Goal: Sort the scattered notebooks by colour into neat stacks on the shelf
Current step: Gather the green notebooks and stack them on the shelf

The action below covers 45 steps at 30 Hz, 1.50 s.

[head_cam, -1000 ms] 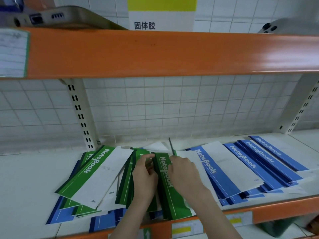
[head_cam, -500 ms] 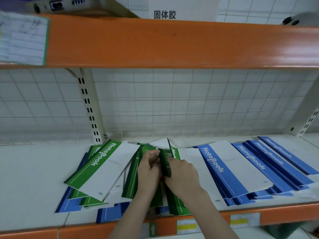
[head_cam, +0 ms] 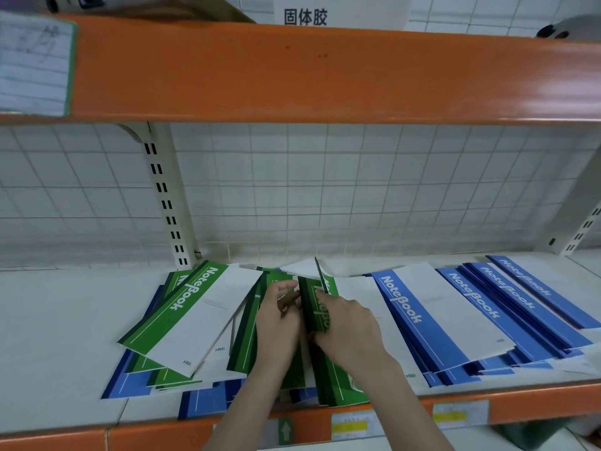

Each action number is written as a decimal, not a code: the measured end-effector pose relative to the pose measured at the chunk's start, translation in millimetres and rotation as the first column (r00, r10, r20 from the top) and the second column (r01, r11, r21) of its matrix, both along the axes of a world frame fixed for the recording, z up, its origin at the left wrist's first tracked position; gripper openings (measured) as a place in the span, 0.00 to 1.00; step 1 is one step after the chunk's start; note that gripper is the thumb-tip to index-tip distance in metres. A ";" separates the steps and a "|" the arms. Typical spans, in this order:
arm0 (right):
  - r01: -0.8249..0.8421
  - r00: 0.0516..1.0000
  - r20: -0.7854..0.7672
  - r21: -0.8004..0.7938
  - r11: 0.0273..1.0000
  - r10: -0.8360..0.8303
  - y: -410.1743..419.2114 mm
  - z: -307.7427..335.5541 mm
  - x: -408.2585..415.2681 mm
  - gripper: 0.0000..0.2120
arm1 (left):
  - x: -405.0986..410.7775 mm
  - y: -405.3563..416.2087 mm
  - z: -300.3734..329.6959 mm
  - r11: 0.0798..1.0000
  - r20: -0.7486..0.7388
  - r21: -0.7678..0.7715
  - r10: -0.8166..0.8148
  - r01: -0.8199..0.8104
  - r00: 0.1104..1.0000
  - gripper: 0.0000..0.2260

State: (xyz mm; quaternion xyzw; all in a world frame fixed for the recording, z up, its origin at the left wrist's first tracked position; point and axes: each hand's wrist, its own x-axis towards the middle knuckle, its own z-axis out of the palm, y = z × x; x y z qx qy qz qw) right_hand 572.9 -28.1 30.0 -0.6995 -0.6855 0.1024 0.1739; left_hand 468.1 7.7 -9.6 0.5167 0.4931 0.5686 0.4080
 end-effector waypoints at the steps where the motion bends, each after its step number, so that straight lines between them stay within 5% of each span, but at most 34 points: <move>1: -0.005 1.000 -0.002 0.006 1.000 0.005 -1.0 0.0 -0.4 0.18 | 0.2 -0.2 -0.1 1.000 -0.006 0.001 0.002 -0.002 1.000 0.14; 5: 0.049 0.998 0.042 0.099 0.994 -0.053 2.2 -1.3 -1.9 0.19 | 1.8 -1.7 -1.0 1.000 -0.062 0.013 0.001 -0.001 0.998 0.17; 10: 0.032 0.999 0.002 0.137 0.990 -0.032 7.8 6.7 -0.1 0.33 | 4.0 -2.0 -1.4 0.999 -0.098 0.029 -0.011 0.014 0.995 0.17; 15: 0.015 0.993 0.117 0.077 0.997 -0.024 4.5 -0.6 -14.3 0.16 | 4.8 -1.1 -1.3 0.999 -0.117 0.038 0.011 -0.007 0.993 0.12; 23: -0.018 0.974 0.224 0.047 0.999 0.007 3.5 -11.4 -22.1 0.32 | 3.5 -1.2 -0.5 1.000 -0.169 0.022 0.001 0.003 0.986 0.09; 31: -0.060 0.998 -0.003 0.042 0.997 0.060 -0.7 -7.2 0.5 0.40 | 7.4 4.2 8.3 0.976 -0.339 -0.152 -0.202 0.159 0.919 0.14; 34: -0.158 0.980 -0.125 -0.005 0.987 0.156 -4.1 -4.9 14.3 0.35 | 3.6 9.4 16.1 0.932 -0.273 -0.267 -0.316 0.244 0.909 0.05; 38: -0.063 0.931 -0.356 0.062 0.996 0.081 -5.3 -1.2 32.6 0.23 | 4.7 6.6 25.2 0.904 -0.042 -0.320 -0.312 0.283 0.949 0.11; 42: 0.187 0.939 -0.318 0.144 0.972 -0.133 -3.7 6.3 53.7 0.29 | 0.0 2.9 43.8 0.954 0.183 -0.142 -0.236 0.263 0.955 0.14; 45: 0.225 0.867 -0.493 0.269 0.936 -0.066 -0.6 19.3 59.9 0.14 | -3.8 -0.1 63.5 0.972 0.198 0.064 -0.236 0.228 0.951 0.15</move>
